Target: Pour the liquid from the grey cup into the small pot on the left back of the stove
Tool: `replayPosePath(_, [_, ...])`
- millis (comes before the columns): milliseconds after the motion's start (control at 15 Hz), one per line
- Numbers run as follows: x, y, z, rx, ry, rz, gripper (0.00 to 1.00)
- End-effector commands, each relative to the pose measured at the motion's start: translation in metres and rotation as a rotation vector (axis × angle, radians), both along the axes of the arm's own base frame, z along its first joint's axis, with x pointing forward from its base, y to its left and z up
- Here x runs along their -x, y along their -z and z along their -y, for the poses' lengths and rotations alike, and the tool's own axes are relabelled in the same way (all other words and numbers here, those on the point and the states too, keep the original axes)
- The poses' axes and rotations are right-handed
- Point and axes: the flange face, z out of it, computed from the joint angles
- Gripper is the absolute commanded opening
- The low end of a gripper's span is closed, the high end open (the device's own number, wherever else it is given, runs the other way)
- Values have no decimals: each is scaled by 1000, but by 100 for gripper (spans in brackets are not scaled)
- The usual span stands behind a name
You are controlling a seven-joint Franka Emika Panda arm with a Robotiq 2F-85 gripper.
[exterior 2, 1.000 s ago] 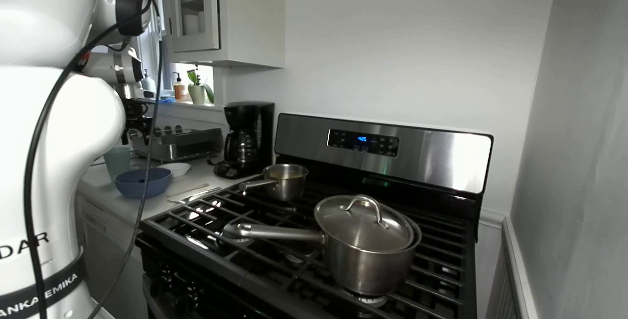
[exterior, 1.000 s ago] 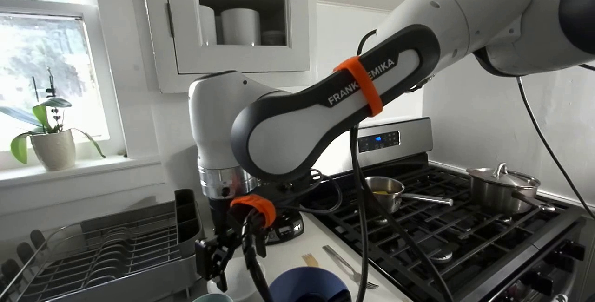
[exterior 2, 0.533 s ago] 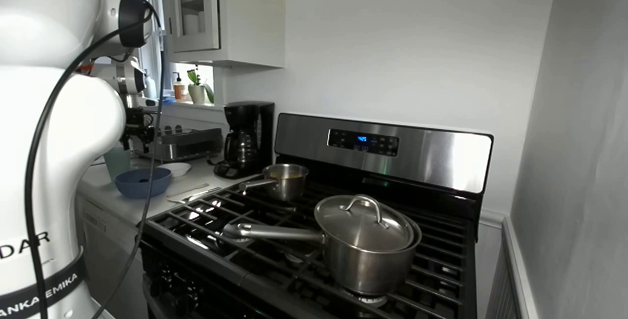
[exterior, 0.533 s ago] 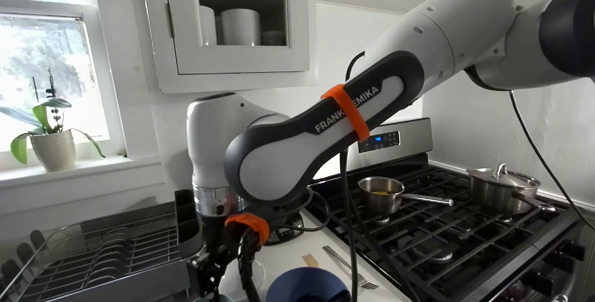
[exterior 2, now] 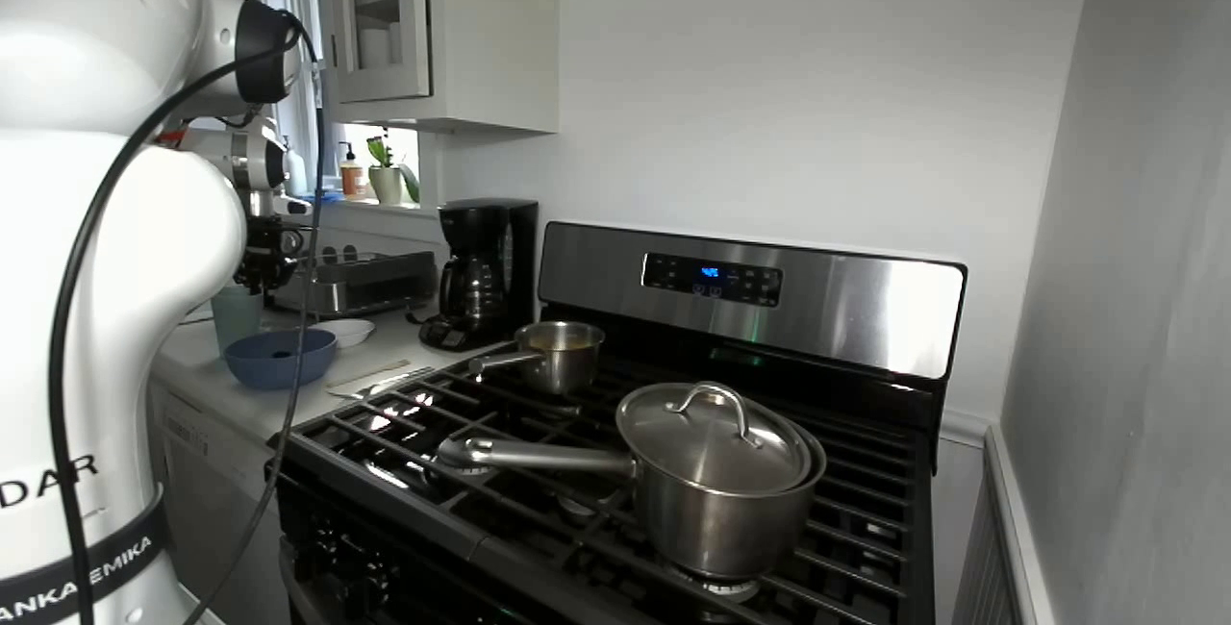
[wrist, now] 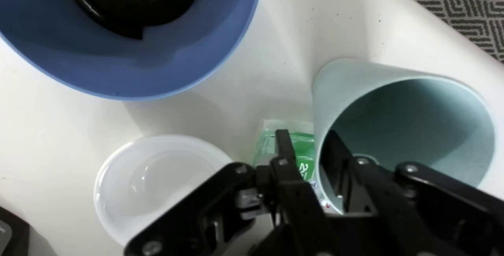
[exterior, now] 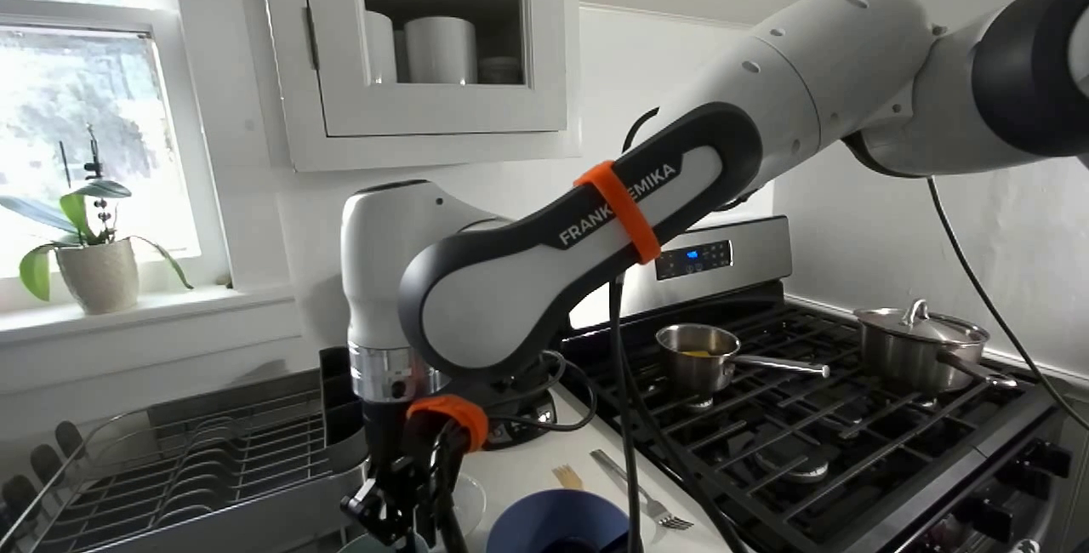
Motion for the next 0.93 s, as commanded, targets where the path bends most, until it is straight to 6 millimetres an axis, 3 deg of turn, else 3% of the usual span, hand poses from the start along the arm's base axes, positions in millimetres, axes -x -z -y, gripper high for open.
replayPosePath(0, [-2,-2,-9,-43,-27,-41,4])
replayPosePath(133, [1,-8,-11,-59,-42,-65,0])
replayPosePath(267, [4,-28,-11,-77,-50,-60,4])
replayPosePath(467, [14,-74,-2,-70,-16,-40,4])
replayPosePath(867, [47,-164,42,173,182,39,3])
